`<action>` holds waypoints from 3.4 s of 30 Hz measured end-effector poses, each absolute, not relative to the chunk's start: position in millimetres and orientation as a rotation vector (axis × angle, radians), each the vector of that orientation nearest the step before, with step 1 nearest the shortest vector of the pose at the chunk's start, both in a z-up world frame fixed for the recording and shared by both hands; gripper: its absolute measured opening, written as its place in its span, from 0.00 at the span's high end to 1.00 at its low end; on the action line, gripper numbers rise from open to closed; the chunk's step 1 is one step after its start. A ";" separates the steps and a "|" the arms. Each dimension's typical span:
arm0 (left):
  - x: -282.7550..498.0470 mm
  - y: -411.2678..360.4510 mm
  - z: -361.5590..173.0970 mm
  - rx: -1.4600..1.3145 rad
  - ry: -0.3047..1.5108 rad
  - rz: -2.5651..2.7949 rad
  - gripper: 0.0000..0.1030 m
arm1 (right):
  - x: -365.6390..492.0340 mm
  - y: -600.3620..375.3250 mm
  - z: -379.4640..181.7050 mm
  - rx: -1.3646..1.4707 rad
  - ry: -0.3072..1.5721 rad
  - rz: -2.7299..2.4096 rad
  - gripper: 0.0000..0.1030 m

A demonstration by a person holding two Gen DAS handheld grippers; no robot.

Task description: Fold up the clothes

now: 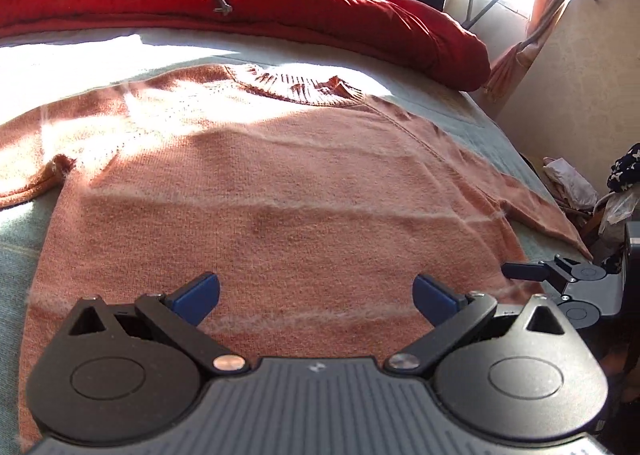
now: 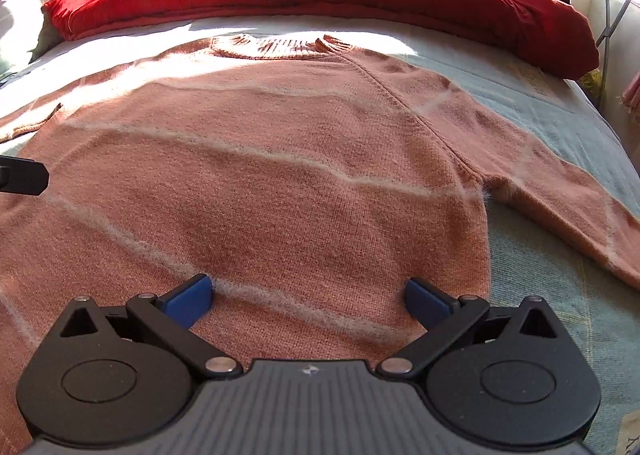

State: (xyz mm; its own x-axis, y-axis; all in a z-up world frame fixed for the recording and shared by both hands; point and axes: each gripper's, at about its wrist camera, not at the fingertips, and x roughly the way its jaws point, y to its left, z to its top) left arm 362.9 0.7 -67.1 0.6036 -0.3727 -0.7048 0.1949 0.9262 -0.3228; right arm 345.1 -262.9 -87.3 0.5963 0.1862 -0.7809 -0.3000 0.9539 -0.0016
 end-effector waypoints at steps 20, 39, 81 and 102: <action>318.4 -6.6 -89.5 -0.144 0.895 -0.275 0.01 | 373.2 -293.0 -64.6 -0.088 0.766 0.266 0.00; 316.2 -2.9 -91.5 -0.162 0.881 -0.282 0.01 | 412.1 -341.2 -66.1 0.146 0.816 0.135 0.00; 411.5 354.8 -68.6 -0.795 0.831 0.112 0.01 | 383.8 -188.3 -40.6 -0.020 0.811 0.517 0.00; 354.6 457.3 -66.6 -0.811 0.710 0.352 0.01 | 382.6 -106.8 -72.6 -0.131 0.887 0.589 0.00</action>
